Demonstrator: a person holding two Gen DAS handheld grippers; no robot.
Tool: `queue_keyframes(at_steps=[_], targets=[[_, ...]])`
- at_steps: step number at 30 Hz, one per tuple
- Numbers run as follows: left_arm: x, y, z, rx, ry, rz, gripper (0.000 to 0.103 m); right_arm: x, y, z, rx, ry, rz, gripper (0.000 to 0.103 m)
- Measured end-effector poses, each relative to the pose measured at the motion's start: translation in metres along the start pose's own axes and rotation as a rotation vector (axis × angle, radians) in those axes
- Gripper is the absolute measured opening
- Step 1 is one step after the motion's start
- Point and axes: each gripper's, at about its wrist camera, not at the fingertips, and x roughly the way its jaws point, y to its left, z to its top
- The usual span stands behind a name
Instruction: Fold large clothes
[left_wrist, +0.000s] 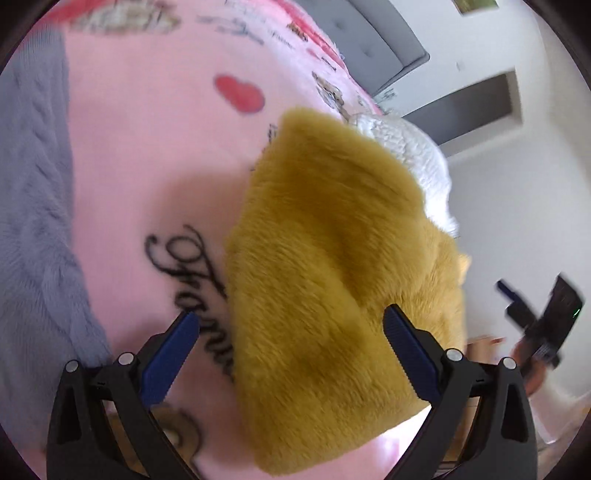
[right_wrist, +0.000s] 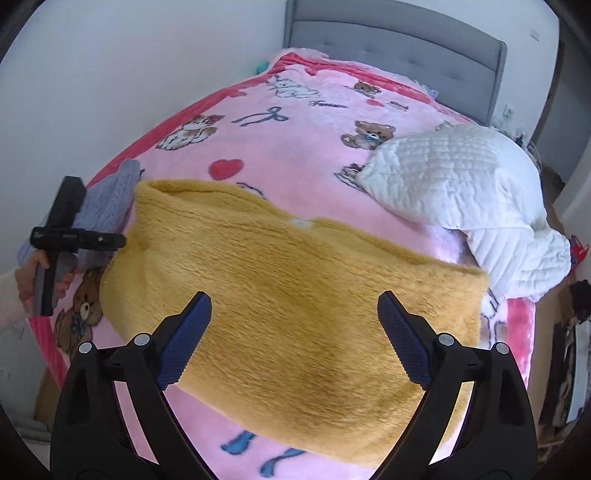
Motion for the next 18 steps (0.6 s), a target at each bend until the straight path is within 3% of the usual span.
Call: queue_keyframes(at_steps=[4,9,13,18], targets=[[0.015,0.012,0.018,0.007,0.030,-0.109,0.098,0.011,0.025,0.013,0.019,0.033,-0.002,0.088],[0.046,0.020,0.028,0.017,0.102,-0.154,0.098,0.018,0.043,0.018,0.033,0.071,-0.029,0.088],[0.071,0.024,0.027,-0.053,0.164,-0.300,0.098,0.026,0.045,0.017,0.058,0.107,-0.070,0.088],[0.089,0.003,0.028,-0.049,0.239,-0.345,0.098,0.022,0.032,0.014,0.170,0.084,-0.076,0.088]])
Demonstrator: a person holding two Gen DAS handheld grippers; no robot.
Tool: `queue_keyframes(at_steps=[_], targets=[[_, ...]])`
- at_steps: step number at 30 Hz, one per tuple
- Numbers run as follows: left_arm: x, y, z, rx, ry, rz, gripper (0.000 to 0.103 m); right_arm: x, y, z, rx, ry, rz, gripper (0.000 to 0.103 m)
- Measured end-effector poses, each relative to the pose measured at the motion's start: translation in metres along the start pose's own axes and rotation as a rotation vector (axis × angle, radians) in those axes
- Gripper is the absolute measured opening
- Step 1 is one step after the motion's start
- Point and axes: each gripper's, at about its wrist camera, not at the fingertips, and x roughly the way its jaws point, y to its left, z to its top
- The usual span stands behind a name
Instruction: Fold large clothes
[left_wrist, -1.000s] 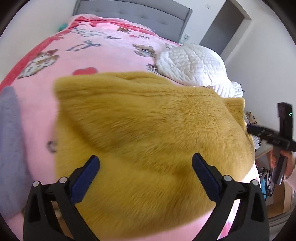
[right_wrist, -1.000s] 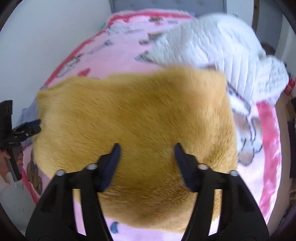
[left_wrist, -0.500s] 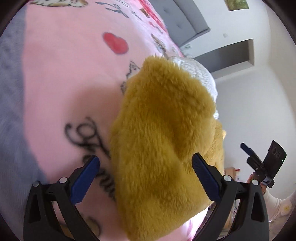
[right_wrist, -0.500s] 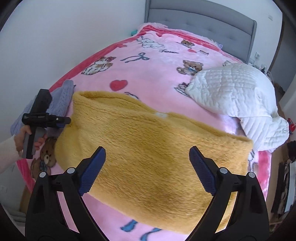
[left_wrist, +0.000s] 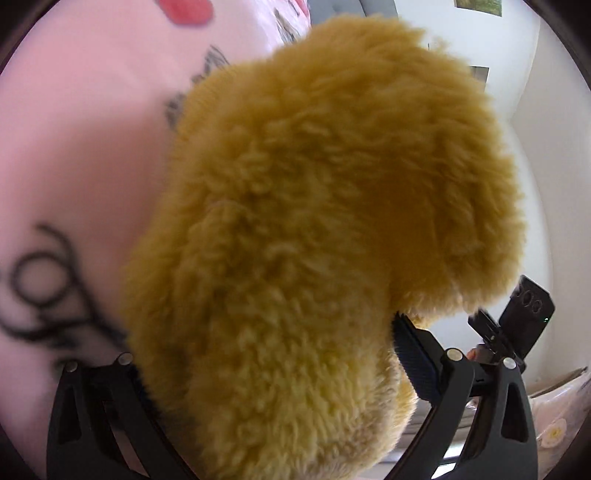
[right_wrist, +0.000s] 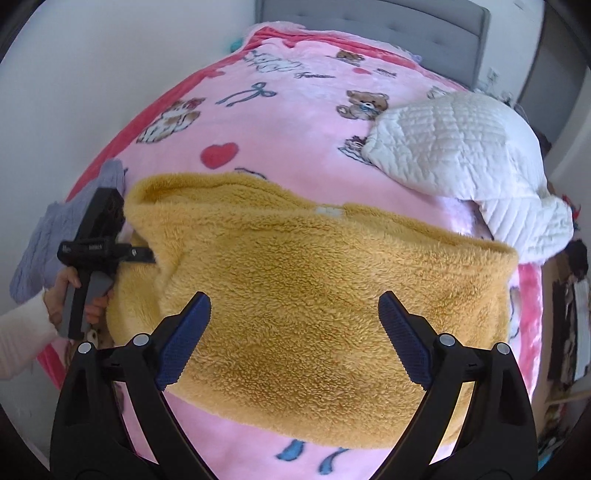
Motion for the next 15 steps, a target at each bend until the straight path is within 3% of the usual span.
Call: queue_keyframes(at_steps=[3,8,11,12,15], targets=[[0.012,-0.004,-0.001,-0.012,0.033,0.049,0.099,-0.004,-0.005,-0.002,0.041,-0.007,-0.004,0.088],[0.016,-0.005,0.001,-0.001,0.032,0.053,0.098,-0.012,-0.011,-0.007,0.027,-0.016,-0.021,0.088],[0.016,-0.010,0.004,0.016,0.016,0.080,0.085,-0.013,-0.024,-0.013,0.066,-0.018,-0.016,0.088],[0.018,-0.012,0.008,0.013,0.012,0.083,0.074,-0.013,-0.028,-0.015,0.082,-0.019,-0.020,0.088],[0.013,-0.019,0.005,0.015,-0.004,0.080,0.055,-0.014,-0.042,-0.023,0.137,-0.017,-0.024,0.088]])
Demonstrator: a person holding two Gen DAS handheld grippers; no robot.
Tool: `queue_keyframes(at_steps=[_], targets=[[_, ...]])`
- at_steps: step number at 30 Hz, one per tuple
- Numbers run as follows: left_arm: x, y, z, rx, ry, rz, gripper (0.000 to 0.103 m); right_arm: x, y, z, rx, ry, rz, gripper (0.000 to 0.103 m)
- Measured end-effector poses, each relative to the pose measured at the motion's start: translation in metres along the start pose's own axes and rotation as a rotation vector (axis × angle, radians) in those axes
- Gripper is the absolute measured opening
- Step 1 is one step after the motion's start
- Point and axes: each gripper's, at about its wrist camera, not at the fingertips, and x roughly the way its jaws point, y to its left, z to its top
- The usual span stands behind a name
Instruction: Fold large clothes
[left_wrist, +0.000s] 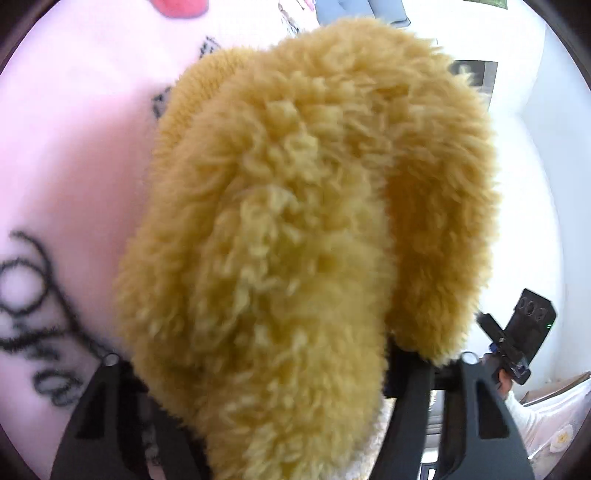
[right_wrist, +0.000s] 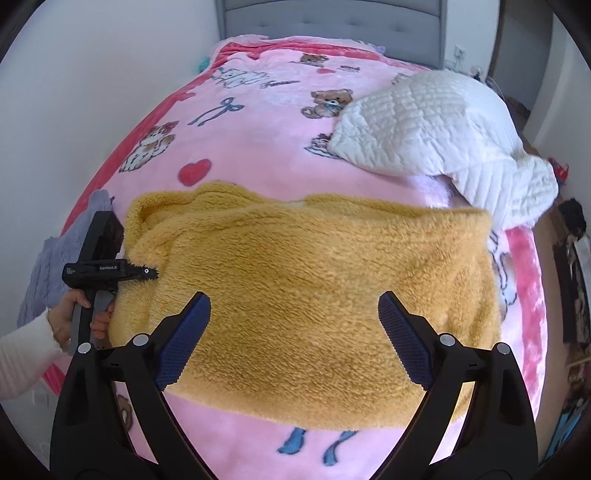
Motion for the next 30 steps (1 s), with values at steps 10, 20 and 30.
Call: queue_keyframes(at_steps=[10,20,30], targets=[[-0.011,-0.003,-0.028,-0.016,-0.032,0.007,0.045,0.004,-0.090,-0.004,0.120,0.011,-0.049,0.093],[-0.016,-0.028,-0.014,0.048,0.008,0.097,0.048,0.080,-0.270,-0.001,0.284,0.205,0.179,0.093],[0.000,-0.055,0.004,0.051,0.034,0.144,0.055,0.188,-0.293,-0.033,0.308,0.407,0.552,0.096]])
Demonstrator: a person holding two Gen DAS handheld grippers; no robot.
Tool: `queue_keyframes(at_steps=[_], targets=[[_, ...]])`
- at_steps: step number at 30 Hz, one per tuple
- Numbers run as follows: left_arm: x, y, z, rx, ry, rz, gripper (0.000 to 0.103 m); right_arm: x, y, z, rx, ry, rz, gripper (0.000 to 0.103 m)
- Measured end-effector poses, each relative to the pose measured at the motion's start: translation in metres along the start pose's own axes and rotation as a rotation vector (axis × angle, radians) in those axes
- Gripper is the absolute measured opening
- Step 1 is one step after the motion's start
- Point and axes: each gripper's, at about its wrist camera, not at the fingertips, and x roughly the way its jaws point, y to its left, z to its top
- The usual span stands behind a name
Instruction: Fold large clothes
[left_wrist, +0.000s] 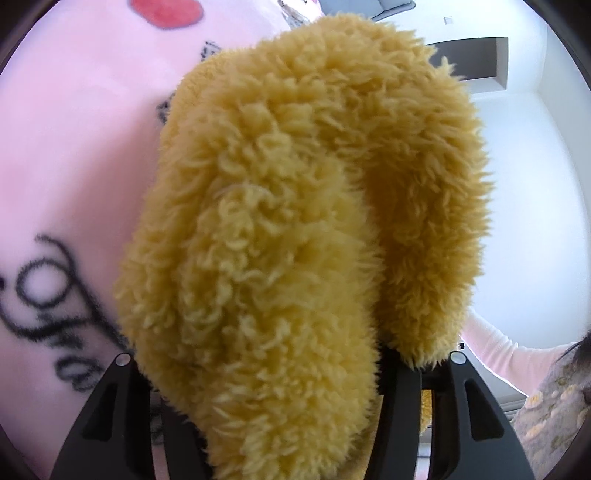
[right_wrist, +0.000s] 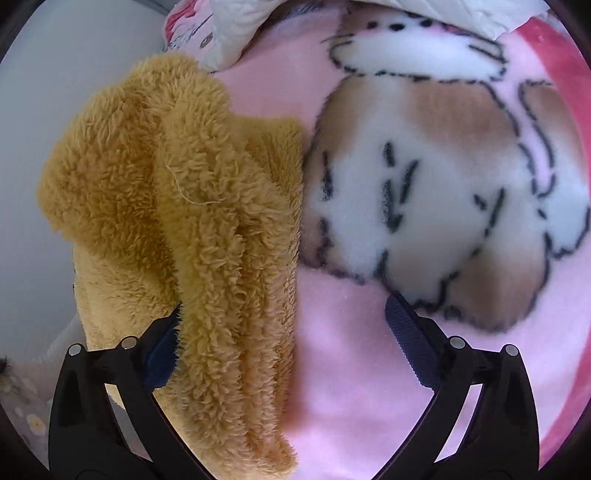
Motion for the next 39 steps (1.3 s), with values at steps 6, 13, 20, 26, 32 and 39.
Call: queue_keyframes(at_steps=[6,13,20,26,32,39], targets=[[0.006,0.002,0.005,-0.038,0.015,0.019,0.065,0.024,0.004,0.010,-0.019,0.065,0.129,0.096],[0.018,-0.002,0.020,-0.051,0.060,0.013,0.084,0.047,0.019,0.018,0.015,0.112,0.219,0.096],[0.026,-0.010,0.033,-0.068,0.070,-0.006,0.099,0.069,0.030,0.029,0.021,0.088,0.263,0.086],[0.007,-0.030,0.029,-0.029,0.004,-0.032,0.051,0.052,0.063,0.016,0.007,0.009,0.133,0.042],[-0.031,-0.078,0.022,0.032,-0.114,-0.098,0.041,0.012,0.124,-0.007,-0.117,-0.144,0.047,0.037],[-0.052,-0.113,0.006,0.086,-0.210,-0.112,0.040,-0.038,0.169,-0.017,-0.189,-0.240,0.002,0.036]])
